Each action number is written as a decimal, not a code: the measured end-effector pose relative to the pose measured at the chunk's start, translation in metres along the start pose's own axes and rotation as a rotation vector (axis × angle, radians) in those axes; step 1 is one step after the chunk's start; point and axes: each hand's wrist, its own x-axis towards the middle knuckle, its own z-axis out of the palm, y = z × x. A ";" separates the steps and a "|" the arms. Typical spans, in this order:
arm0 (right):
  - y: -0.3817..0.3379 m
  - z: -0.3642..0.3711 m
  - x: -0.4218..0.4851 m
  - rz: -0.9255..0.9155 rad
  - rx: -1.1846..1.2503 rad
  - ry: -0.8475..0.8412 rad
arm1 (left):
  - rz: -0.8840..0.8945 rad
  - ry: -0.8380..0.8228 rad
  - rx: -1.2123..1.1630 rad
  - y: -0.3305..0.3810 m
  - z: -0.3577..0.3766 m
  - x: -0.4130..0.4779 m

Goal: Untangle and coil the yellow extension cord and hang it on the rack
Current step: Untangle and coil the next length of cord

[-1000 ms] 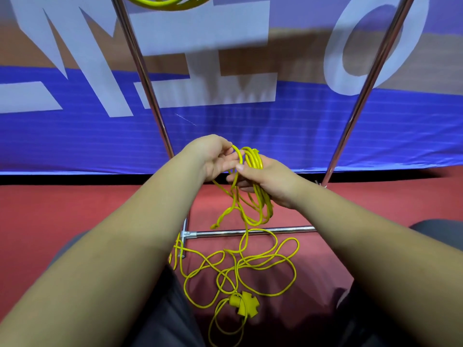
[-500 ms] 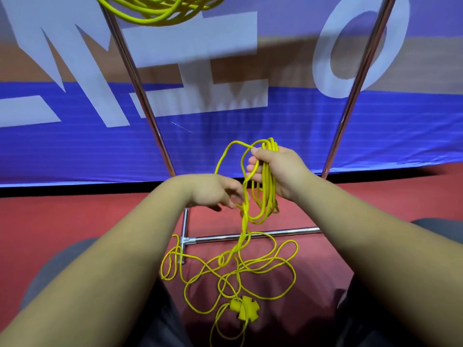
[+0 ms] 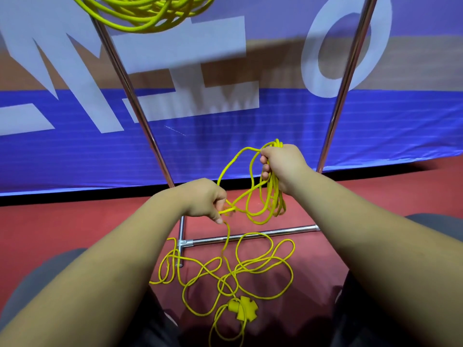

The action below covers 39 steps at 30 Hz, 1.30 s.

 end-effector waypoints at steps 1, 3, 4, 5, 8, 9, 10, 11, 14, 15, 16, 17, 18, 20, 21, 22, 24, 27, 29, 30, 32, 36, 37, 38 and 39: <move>0.002 -0.002 0.002 0.011 -0.037 0.044 | -0.028 -0.030 0.054 0.000 0.000 -0.002; 0.006 -0.009 0.007 0.016 -0.101 0.113 | -0.104 -0.104 0.187 -0.002 0.001 -0.004; 0.008 -0.013 0.010 0.004 -0.146 0.140 | -0.142 -0.132 0.258 -0.001 0.003 -0.005; 0.007 -0.018 0.011 -0.006 -0.210 0.158 | -0.192 -0.153 0.316 -0.001 0.007 -0.006; 0.004 -0.029 0.018 -0.020 -0.368 0.256 | -0.360 -0.214 0.367 -0.004 0.019 -0.012; 0.003 -0.031 0.021 -0.022 -0.445 0.283 | -0.438 -0.229 0.335 -0.013 0.020 -0.014; 0.001 -0.030 0.019 -0.044 -0.476 0.315 | -0.532 -0.247 0.289 -0.023 0.019 -0.016; 0.000 -0.029 0.019 -0.073 -0.479 0.353 | -0.634 -0.249 0.225 -0.035 0.019 -0.019; 0.003 -0.029 0.023 -0.080 -0.425 0.448 | -0.904 -0.187 -0.181 -0.066 0.019 -0.021; 0.003 -0.029 0.026 -0.065 -0.379 0.437 | -0.936 -0.125 -0.413 -0.069 0.020 -0.022; 0.005 -0.028 0.030 -0.065 -0.331 0.405 | -0.912 -0.060 -0.634 -0.067 0.018 -0.023; 0.004 -0.025 0.030 -0.058 -0.290 0.376 | -0.824 -0.030 -0.772 -0.065 0.017 -0.024; 0.005 -0.023 0.032 -0.055 -0.215 0.352 | -0.700 -0.027 -0.848 -0.063 0.013 -0.024; 0.005 -0.019 0.030 -0.034 -0.043 0.298 | -0.359 -0.108 -0.812 -0.059 0.006 -0.027; 0.004 -0.016 0.027 -0.021 0.024 0.278 | -0.199 -0.175 -0.784 -0.054 0.001 -0.031; 0.004 -0.015 0.026 -0.007 0.065 0.263 | -0.085 -0.259 -0.779 -0.049 -0.004 -0.035; 0.005 -0.012 0.025 0.024 0.136 0.242 | 0.008 -0.474 -0.784 -0.037 -0.007 -0.041; 0.003 -0.011 0.023 0.039 0.179 0.232 | 0.011 -0.763 -0.737 -0.020 0.004 -0.047; 0.002 -0.011 0.022 0.023 0.173 0.233 | 0.011 -0.827 -0.655 -0.006 0.022 -0.046; 0.000 -0.010 0.022 0.013 0.172 0.231 | -0.001 -0.825 -0.601 0.002 0.032 -0.044; -0.003 -0.010 0.020 0.010 0.200 0.220 | -0.020 -0.711 -0.435 0.018 0.054 -0.033; -0.012 -0.009 0.016 0.058 0.392 0.154 | -0.116 -0.288 -0.248 0.037 0.079 -0.007; -0.014 -0.007 0.015 0.081 0.451 0.127 | -0.149 -0.198 -0.277 0.038 0.083 -0.001; -0.016 -0.006 0.013 0.102 0.502 0.096 | -0.177 -0.133 -0.279 0.040 0.085 0.003; -0.019 -0.005 0.011 0.118 0.538 0.063 | -0.191 -0.093 -0.247 0.041 0.086 0.007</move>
